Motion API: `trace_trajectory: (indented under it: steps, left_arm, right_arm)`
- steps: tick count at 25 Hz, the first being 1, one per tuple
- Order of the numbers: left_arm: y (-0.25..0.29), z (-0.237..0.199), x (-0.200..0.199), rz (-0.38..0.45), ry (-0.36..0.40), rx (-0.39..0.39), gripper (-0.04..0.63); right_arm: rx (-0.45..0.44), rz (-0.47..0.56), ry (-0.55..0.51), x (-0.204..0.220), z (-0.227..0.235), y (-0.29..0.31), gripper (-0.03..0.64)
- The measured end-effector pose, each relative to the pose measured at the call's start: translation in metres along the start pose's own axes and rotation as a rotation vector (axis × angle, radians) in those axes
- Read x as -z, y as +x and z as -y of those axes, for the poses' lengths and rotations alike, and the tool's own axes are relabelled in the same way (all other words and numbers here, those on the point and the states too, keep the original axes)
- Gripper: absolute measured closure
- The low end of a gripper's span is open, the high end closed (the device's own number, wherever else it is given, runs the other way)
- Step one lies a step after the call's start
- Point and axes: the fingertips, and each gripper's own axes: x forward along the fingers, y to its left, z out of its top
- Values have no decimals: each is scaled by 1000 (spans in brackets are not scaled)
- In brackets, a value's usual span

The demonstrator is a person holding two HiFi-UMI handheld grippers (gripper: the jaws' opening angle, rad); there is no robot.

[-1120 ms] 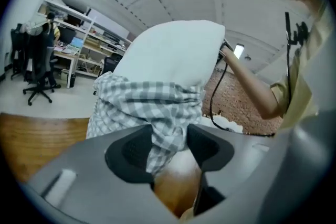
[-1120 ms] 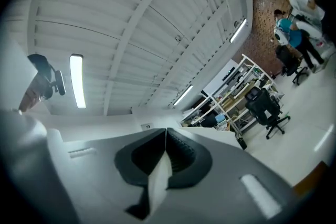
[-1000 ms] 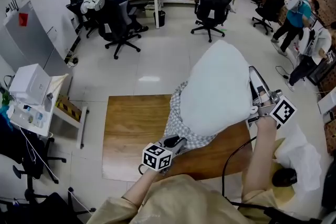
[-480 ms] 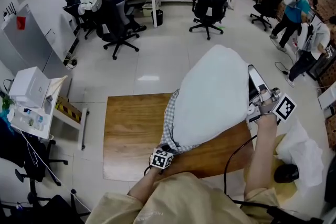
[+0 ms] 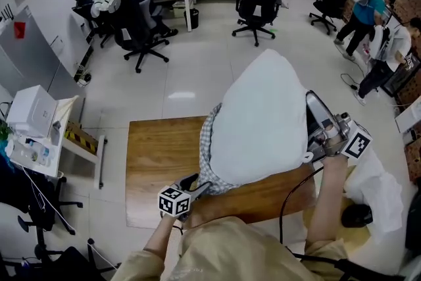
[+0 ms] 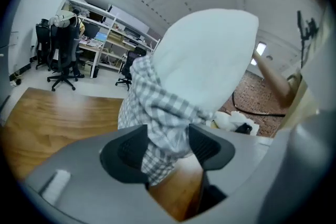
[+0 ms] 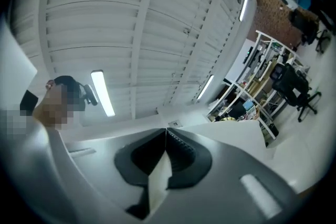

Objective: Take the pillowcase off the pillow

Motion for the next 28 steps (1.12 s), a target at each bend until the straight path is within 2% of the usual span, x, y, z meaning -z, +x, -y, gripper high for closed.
trace_trajectory:
  steps: [2, 5, 7, 10, 12, 14, 15, 16, 17, 18, 21, 24, 26, 28]
  left_arm:
    - [-29, 1, -50, 97, -17, 59, 259]
    - [-41, -22, -127, 238, -63, 72, 235]
    - [-13, -53, -159, 252, -110, 45, 263]
    - [46, -94, -186, 222, -210, 49, 299]
    - [80, -109, -197, 179, -244, 59, 305]
    - [111, -124, -193, 91, -252, 45, 310]
    - [125, -130, -187, 40, -256, 40, 336]
    - [138, -135, -178, -10, -264, 42, 395]
    - [150, -139, -168, -58, -278, 47, 506]
    - [161, -142, -157, -102, -297, 45, 581]
    - [182, -160, -126, -186, -346, -24, 586]
    - [193, -193, -81, -243, -384, -161, 586]
    - [194, -221, -40, -270, -482, -257, 584]
    - [178, -257, 8, -295, -607, -366, 584]
  right_arm:
    - [-1, -45, -9, 7, -1, -8, 614]
    - [-29, -116, -68, 13, -14, -10, 614]
    - [-70, -149, -99, 17, -25, -4, 614]
    - [-132, -194, -108, 35, -35, 4, 612]
    - [-151, -222, -116, 48, -42, 5, 612]
    - [-148, -244, -138, 54, -45, 6, 612]
    - [-144, -253, -149, 57, -45, 7, 612]
    - [-138, -260, -160, 60, -44, 9, 612]
    - [-130, -264, -170, 63, -42, 10, 613]
    - [-122, -264, -178, 65, -40, 12, 614]
    - [-112, -231, -137, 68, -37, 11, 614]
    - [-89, -152, -58, 74, -29, 1, 615]
    - [-80, -113, -35, 77, -23, -3, 615]
    - [-79, -133, -56, 84, -22, 4, 615]
